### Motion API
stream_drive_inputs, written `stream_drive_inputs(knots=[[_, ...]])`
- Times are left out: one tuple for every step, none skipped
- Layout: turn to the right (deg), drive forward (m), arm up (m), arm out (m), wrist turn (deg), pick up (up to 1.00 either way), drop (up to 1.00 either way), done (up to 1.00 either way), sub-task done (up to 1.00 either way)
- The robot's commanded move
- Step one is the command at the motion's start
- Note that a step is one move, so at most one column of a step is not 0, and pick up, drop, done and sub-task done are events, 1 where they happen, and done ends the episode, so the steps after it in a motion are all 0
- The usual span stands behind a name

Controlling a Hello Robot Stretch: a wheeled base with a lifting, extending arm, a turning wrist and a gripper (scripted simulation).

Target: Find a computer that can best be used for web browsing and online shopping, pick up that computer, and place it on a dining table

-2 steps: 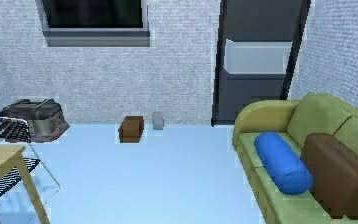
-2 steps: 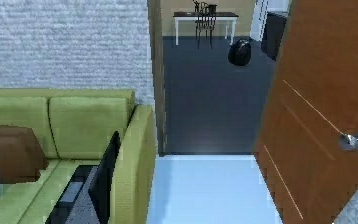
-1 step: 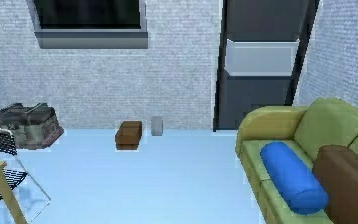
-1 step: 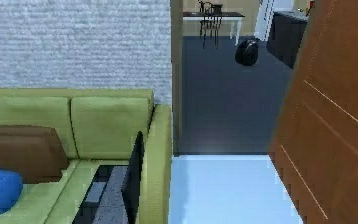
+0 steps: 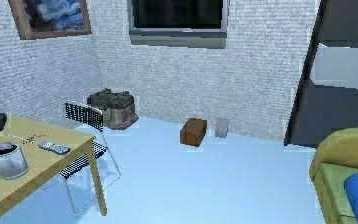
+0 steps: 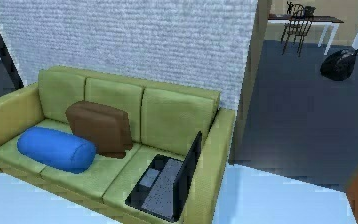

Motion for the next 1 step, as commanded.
stream_drive_inputs(knots=[[0.0, 0.00, 0.42, 0.00, 0.0, 0.00, 0.00, 0.00, 0.00]])
